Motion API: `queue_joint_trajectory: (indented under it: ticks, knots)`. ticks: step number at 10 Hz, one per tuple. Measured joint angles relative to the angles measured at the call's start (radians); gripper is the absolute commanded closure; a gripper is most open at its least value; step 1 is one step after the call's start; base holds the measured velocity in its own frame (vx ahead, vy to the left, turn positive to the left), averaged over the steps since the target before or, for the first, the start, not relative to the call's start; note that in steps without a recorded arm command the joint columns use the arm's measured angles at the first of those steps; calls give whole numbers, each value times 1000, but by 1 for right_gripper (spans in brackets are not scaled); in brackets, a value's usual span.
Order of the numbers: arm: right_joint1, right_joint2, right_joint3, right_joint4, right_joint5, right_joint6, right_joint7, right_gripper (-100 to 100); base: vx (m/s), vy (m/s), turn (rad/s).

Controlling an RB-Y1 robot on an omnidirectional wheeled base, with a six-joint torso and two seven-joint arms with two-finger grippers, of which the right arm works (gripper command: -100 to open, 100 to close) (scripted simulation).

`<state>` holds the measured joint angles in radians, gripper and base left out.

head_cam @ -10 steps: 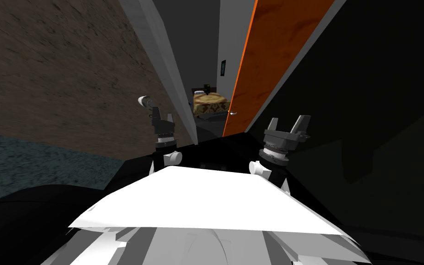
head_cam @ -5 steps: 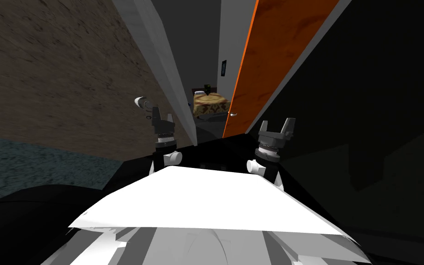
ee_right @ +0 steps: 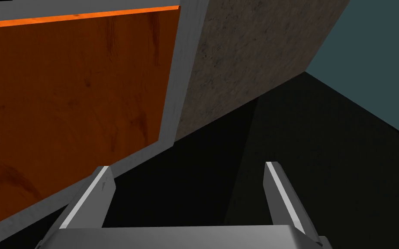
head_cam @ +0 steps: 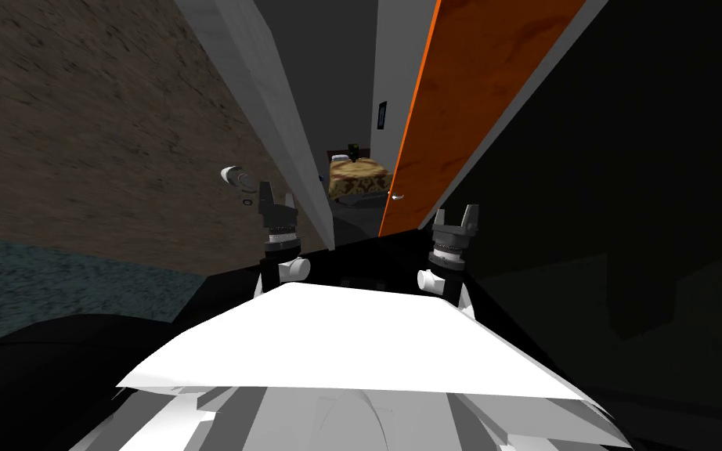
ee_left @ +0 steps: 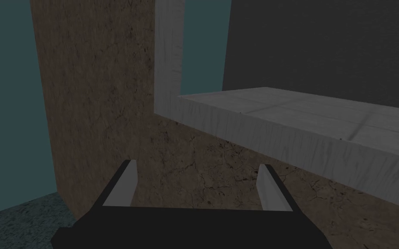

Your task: Push the door open

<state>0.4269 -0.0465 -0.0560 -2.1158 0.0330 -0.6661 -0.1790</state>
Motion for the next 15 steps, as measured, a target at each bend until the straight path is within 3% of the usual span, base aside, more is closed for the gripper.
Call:
queue_joint_trajectory:
  ticks: [15]
  knots:
    - [-181,-36,13,454,59,-55,-25,-100,83,-62,28]
